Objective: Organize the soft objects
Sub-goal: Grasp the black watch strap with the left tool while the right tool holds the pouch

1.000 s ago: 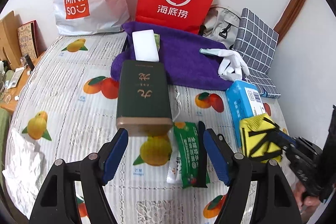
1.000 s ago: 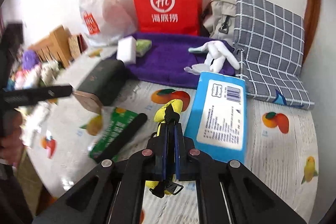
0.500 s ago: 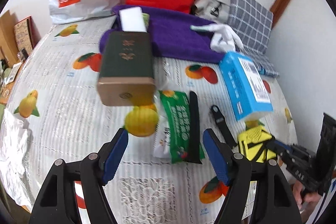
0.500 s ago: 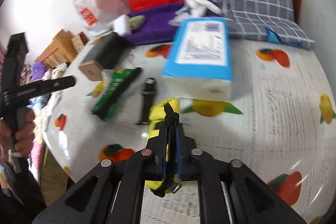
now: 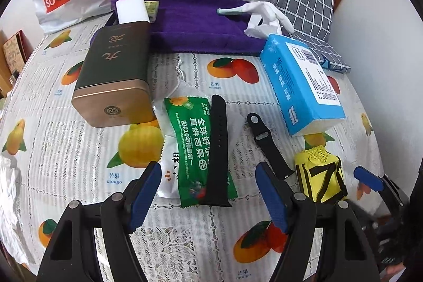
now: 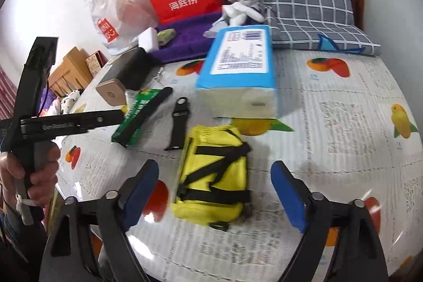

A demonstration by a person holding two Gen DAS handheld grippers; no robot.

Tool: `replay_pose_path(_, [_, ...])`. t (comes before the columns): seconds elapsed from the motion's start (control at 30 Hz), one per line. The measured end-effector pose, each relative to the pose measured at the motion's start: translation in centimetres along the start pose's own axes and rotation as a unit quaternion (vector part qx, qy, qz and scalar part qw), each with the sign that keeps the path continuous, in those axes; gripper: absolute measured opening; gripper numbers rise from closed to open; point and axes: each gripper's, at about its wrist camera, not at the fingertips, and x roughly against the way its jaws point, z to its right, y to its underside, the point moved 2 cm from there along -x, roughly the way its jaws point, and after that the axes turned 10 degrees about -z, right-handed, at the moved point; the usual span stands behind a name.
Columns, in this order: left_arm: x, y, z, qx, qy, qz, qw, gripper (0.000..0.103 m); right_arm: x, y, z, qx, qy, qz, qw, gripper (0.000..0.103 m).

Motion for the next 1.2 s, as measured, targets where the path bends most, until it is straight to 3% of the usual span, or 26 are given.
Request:
replay_pose_path(0.23, [-0.7, -0.4, 0.3, -0.013, -0.009, 0.0, 0.9999, 0.071, -5.2, 0.4, -1.0, 0.014, 0.074, -0.057, 0.996, 0.092])
replay_pose_path(0.33, [-1.3, -0.8, 0.4, -0.019, -0.014, -0.001, 0.9997, 0.071, -5.4, 0.8, -1.0, 0.026, 0.09, -0.033, 0.995, 0.091])
replay_pose_path(0.4, [-1.7, -1.3, 0.5, -0.024, -0.017, -0.002, 0.9996, 0.069, -5.4, 0.9, -0.7, 0.027, 0.099, -0.026, 0.994, 0.078])
replay_pose_path(0.47, [-1.9, -1.7, 0.7, -0.028, -0.016, -0.001, 0.9995, 0.062, -5.1, 0.9, -0.3, 0.027, 0.113, -0.02, 0.993, 0.073])
replay_pose_path(0.57, [-2.5, -2.3, 1.2, -0.042, -0.022, -0.003, 0.9989, 0.052, -4.9, 0.9, 0.4, 0.024, 0.104, -0.015, 0.994, 0.071])
replay_pose_path(0.73, [-4.2, -2.9, 1.8, -0.058, -0.051, -0.005, 0.997, 0.047, -4.9, 0.9, 0.4, 0.032, 0.109, -0.005, 0.994, 0.071])
replay_pose_path(0.87, [-4.5, -3.0, 2.1, -0.064, -0.052, -0.004, 0.9966, 0.02, -5.0, 0.8, 0.5, 0.035, 0.107, 0.001, 0.994, 0.071])
replay_pose_path(1.03, [-4.6, -3.2, 1.8, -0.062, -0.047, -0.009, 0.9969, 0.021, -5.0, 0.6, 0.6, 0.032, 0.103, 0.005, 0.994, 0.071])
replay_pose_path(1.2, [-5.1, -3.4, 2.3, -0.078, -0.07, 0.002, 0.9945, 0.022, -5.0, 0.7, 0.7, 0.031, 0.102, 0.009, 0.994, 0.072])
